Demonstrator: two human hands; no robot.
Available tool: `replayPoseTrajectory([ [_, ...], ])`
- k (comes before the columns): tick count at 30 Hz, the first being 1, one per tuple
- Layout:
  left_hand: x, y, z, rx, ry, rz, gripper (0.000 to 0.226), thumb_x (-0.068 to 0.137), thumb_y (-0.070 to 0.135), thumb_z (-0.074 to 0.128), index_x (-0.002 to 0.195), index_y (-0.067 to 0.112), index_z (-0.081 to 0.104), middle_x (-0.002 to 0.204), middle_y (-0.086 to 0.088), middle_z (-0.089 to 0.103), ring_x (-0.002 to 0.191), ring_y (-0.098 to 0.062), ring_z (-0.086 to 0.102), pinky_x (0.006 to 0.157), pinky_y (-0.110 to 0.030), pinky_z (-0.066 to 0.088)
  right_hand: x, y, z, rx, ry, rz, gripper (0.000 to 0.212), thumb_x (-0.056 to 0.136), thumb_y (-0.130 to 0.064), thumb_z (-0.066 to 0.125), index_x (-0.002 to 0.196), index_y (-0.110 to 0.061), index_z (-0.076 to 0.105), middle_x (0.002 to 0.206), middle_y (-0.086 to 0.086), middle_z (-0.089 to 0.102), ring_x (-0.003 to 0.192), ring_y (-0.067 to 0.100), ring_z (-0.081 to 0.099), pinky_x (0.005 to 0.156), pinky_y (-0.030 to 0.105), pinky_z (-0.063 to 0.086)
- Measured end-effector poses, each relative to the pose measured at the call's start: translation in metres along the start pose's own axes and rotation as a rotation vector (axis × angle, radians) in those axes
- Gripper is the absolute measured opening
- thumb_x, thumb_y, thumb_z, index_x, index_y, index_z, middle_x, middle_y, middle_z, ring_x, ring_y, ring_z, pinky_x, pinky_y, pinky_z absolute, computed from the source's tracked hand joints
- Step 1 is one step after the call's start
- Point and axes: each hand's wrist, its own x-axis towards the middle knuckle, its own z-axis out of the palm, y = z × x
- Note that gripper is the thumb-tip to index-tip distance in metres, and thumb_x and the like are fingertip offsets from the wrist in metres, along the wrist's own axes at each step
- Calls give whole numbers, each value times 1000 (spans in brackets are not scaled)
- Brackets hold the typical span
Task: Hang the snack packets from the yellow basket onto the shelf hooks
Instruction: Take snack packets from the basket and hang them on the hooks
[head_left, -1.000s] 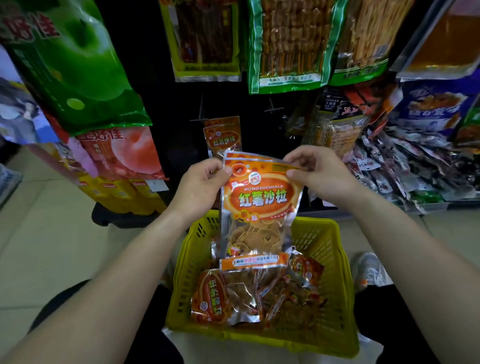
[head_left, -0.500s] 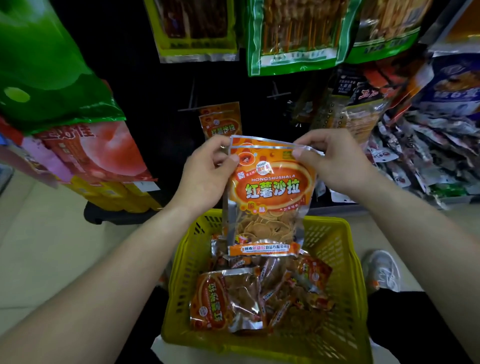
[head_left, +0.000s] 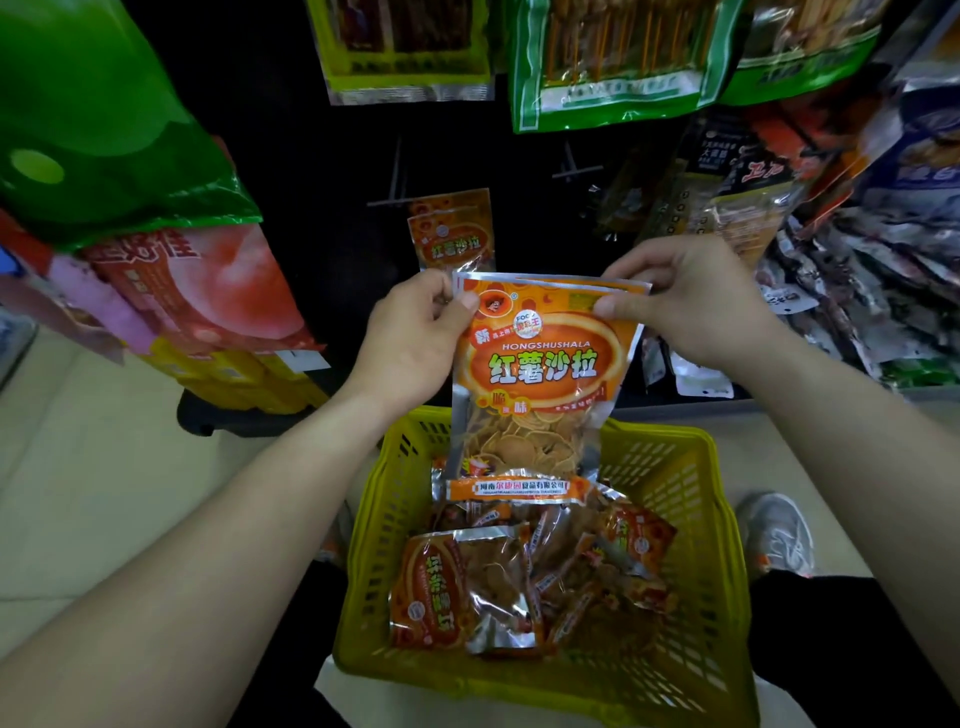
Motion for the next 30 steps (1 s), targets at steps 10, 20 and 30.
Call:
replayPoseTrajectory([
  [10,1,0,-2,40,-12,-31,26,102,35,53,103,10,63,98,-3,74,90,-16,71,72,-32,57,-1,-2,4,52,-86,10,12,83,-20,78,79,-24,68,67,-7,73,55,5,68,46,17,49],
  [20,3,-2,1,44,-23,-30,22,104,33,51,91,18,60,91,2,73,84,-12,70,69,-33,57,0,2,2,11,-64,23,10,86,-30,75,82,-24,68,69,-5,73,59,8,70,47,20,52],
  [30,-5,-7,7,85,-24,57,21,102,36,52,84,27,58,82,1,73,78,-10,71,69,-45,60,-11,-11,12,-508,-248,-155,4,93,-35,62,93,-31,64,77,-14,63,78,15,65,64,29,42],
])
